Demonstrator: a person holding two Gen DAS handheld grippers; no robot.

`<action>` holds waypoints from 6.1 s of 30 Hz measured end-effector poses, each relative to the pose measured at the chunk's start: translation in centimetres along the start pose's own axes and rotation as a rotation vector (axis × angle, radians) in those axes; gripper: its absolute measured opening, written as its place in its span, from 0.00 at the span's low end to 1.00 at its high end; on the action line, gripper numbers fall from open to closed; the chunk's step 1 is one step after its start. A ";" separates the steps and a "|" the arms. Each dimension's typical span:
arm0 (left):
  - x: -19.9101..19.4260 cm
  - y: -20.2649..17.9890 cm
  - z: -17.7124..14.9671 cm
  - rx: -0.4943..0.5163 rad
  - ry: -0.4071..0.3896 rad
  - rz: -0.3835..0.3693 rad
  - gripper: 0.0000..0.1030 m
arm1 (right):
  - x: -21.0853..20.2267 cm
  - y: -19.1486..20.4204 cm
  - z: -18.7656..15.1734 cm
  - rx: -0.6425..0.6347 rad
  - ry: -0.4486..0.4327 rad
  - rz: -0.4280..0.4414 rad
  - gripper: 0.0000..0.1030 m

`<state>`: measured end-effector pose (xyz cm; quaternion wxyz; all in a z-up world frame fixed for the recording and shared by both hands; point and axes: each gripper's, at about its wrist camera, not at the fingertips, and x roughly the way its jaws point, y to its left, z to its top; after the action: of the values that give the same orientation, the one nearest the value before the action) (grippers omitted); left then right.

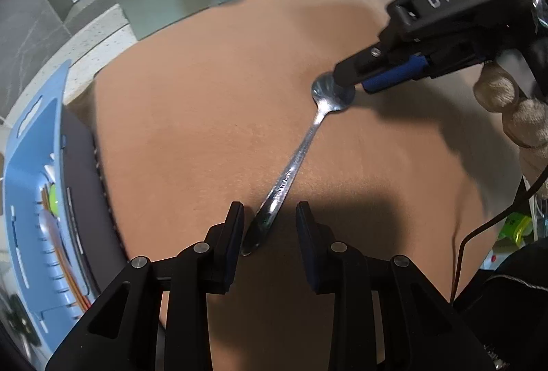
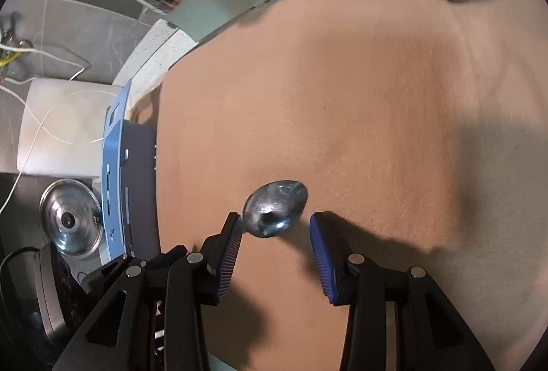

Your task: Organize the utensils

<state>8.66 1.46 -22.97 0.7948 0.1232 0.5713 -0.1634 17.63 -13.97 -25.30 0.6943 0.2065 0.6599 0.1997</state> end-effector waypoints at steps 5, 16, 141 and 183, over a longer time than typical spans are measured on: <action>0.8 -0.6 -0.1 0.050 0.024 0.025 0.29 | 0.1 -0.4 0.1 0.045 -0.010 0.031 0.37; 0.8 -0.5 -0.1 0.070 0.013 -0.017 0.29 | 0.5 0.3 0.0 0.073 -0.045 0.016 0.34; -8.7 18.8 -11.5 -0.535 -0.171 0.103 0.05 | 8.6 28.1 2.0 -0.470 0.043 0.083 0.19; -20.5 7.0 -13.4 -0.764 -0.438 0.352 0.71 | -7.8 21.1 -9.7 -0.901 -0.324 0.001 0.59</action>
<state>-6.19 15.48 -7.68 0.9005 -0.1203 0.3801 0.1734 7.42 -0.38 -7.60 0.8084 -0.0862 0.3910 0.4315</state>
